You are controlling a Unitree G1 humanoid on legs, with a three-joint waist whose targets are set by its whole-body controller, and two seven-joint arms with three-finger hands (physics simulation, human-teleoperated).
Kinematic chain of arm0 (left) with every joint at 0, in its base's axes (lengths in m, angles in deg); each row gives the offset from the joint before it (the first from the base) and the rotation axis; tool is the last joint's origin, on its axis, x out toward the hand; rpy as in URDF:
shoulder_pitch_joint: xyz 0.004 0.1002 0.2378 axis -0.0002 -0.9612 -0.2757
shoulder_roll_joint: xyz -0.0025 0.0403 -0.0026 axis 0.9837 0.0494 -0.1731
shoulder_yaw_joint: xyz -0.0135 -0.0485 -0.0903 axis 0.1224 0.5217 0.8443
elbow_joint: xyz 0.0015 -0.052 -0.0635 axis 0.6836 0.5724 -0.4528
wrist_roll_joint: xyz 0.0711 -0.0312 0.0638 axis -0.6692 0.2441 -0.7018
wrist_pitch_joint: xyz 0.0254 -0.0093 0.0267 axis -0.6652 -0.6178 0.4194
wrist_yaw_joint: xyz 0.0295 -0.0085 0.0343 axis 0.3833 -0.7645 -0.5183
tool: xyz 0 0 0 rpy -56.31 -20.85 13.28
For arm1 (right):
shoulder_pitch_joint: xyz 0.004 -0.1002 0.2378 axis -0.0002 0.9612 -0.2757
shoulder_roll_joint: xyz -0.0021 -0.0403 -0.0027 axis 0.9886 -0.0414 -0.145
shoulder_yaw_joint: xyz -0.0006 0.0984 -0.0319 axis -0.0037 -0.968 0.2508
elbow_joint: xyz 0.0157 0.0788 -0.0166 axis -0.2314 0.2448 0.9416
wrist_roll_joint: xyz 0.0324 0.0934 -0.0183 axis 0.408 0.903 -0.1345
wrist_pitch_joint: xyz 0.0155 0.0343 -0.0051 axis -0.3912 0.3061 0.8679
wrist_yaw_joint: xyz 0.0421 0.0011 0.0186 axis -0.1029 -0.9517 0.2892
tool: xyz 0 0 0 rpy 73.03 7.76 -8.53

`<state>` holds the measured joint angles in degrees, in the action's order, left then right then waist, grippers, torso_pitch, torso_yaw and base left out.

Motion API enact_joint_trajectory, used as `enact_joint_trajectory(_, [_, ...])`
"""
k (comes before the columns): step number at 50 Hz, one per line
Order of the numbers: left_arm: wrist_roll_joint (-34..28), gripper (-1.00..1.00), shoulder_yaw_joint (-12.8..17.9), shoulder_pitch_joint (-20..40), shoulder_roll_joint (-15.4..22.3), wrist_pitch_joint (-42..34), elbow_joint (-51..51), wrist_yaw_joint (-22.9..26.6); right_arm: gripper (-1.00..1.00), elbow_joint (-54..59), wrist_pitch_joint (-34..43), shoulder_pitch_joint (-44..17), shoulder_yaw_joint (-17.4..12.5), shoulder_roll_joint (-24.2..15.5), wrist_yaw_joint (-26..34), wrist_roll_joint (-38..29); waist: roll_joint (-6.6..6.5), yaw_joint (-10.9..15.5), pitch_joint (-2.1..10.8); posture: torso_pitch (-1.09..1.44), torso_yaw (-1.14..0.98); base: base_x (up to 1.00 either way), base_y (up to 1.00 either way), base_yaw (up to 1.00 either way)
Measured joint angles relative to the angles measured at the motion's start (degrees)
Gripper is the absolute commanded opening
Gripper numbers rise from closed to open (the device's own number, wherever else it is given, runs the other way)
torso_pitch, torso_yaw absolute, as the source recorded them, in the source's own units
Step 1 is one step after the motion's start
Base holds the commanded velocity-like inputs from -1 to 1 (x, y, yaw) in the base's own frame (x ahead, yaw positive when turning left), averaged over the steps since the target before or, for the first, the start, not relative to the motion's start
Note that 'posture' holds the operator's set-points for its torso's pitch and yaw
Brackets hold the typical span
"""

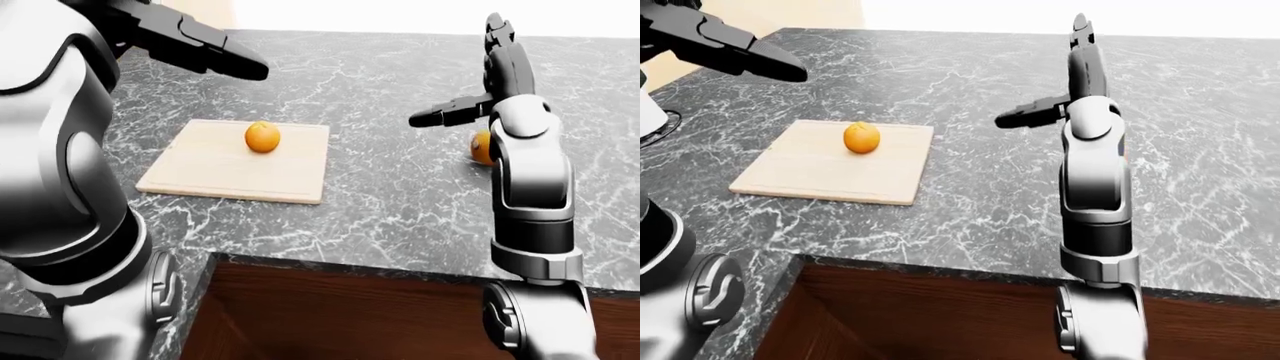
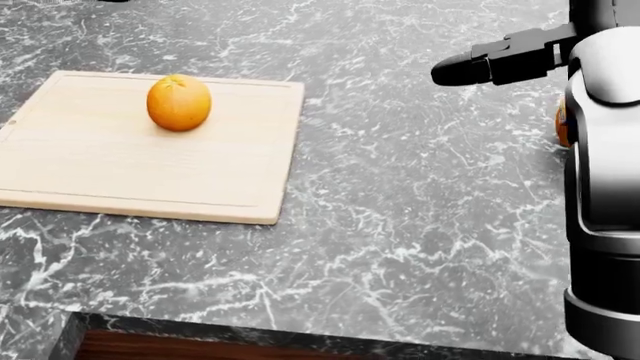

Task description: Place the tangerine and the orange on separate cutting boards.

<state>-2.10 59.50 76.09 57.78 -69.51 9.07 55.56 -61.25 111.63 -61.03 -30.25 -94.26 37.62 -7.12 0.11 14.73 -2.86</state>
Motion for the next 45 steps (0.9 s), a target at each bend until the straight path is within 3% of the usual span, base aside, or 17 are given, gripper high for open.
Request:
enact_joint_trajectory(4, [-0.01, 1.0, 0.13, -0.03, -0.12, -0.07, -0.36, 0.04, 1.0, -0.74, 0.48, 0.68, -2.12, 0.54, -1.05, 2.81, 0.0, -1.93, -0.22, 0.0, 0.06, 0.0, 0.0, 0.0])
enact_joint_trajectory(8, [-0.11, 1.0, 0.3, -0.39, -0.32, 0.21, -0.18, -0.16, 1.0, -0.46, -2.03, 1.42, -2.43, 0.25, -2.8, 5.93, -0.06, -4.32, -0.43, 0.0, 0.04, 0.0, 0.0, 0.0])
enact_joint_trajectory(11, [-0.12, 1.0, 0.07, -0.69, -0.44, 0.3, -0.08, -0.28, 1.0, 0.28, -4.09, 2.46, -0.64, -0.42, -3.26, 6.78, 0.02, -6.41, -0.49, 0.0, 0.03, 0.0, 0.0, 0.0])
enact_joint_trajectory(18, [-0.27, 1.0, -0.09, -0.95, -0.52, 0.24, -0.44, 0.06, 1.0, 3.18, -3.65, 3.16, -0.46, -0.34, -3.3, 8.34, 0.02, -11.24, -1.05, 0.0, 0.0, 0.0, 0.0, 0.0])
enact_joint_trajectory(24, [-0.23, 1.0, 0.01, -0.37, -0.69, -0.14, 0.27, -0.22, 1.0, 5.9, -4.24, 0.81, -0.17, -0.18, -3.29, 8.02, -0.13, -13.81, -0.89, 0.0, 0.0, 0.0, 0.0, 0.0])
enact_joint_trajectory(45, [0.26, 1.0, 0.24, -0.47, -0.53, 0.33, 0.32, -1.07, 1.0, 27.64, -15.86, -7.87, 2.55, 2.92, -3.57, 9.58, 0.07, -14.72, -0.7, 0.0, 0.0, 0.0, 0.0, 0.0])
